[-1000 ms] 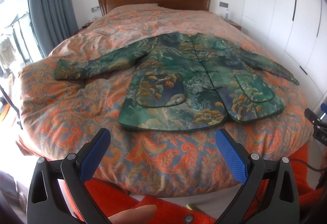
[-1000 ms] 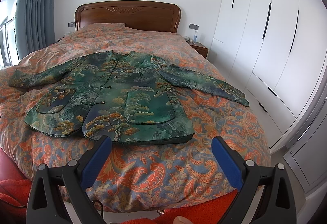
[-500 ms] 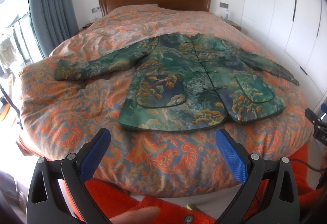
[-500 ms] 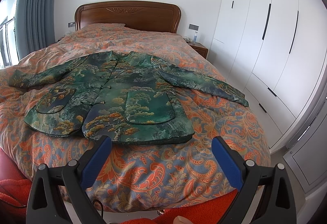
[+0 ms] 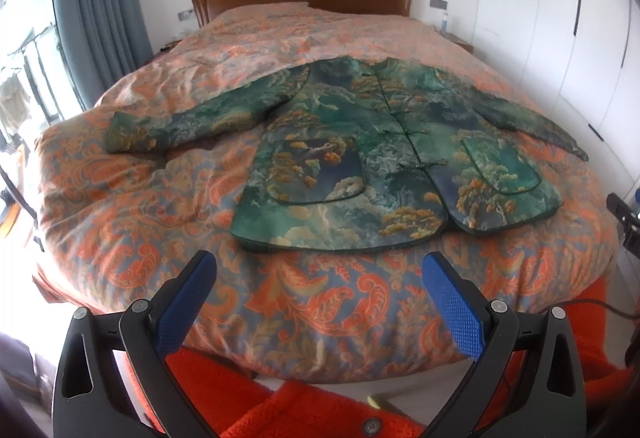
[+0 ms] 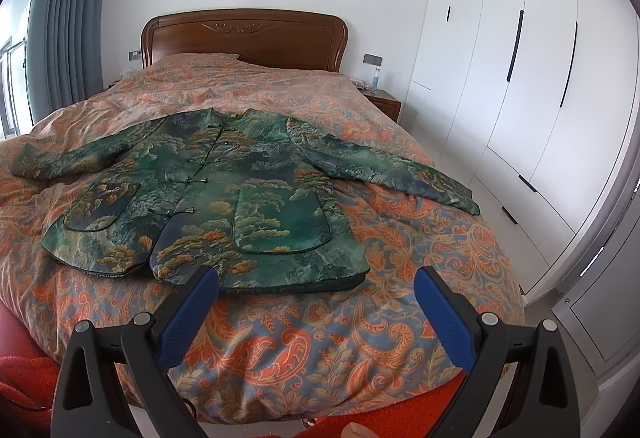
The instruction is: Fold large clothes
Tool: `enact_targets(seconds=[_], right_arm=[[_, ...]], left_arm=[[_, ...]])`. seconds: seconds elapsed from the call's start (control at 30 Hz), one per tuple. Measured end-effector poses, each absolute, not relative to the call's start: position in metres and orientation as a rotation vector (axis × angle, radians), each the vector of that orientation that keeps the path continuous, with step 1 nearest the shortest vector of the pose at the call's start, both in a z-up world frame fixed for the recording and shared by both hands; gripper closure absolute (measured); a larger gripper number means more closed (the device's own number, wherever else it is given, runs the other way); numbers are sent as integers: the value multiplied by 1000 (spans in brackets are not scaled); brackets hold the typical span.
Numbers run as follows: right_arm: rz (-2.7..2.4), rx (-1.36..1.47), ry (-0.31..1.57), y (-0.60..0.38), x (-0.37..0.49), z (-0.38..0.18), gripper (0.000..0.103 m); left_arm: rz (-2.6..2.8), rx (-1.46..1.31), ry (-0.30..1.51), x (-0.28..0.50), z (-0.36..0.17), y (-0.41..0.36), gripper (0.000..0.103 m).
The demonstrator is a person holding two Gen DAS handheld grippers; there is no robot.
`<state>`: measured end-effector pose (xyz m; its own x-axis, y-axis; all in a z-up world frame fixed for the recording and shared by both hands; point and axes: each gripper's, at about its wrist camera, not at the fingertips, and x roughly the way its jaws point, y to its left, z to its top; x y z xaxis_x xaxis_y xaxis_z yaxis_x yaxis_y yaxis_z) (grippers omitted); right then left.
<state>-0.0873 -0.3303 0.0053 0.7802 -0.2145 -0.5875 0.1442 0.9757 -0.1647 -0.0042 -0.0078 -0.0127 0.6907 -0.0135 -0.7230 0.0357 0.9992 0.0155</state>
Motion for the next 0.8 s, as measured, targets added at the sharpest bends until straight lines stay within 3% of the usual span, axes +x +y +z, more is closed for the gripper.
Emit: enact_targets(seconds=[0.4, 0.57, 0.8], right_arm=[[-145, -129, 559, -343, -79, 15, 0], [-138, -108, 641, -354, -70, -3, 0], [-173, 38, 747, -393, -59, -28, 0]], left_arm=[[26, 26, 763, 2, -19, 6, 1], [69, 74, 777, 16, -33, 12, 1], [7, -94, 852, 36, -43, 48, 1]])
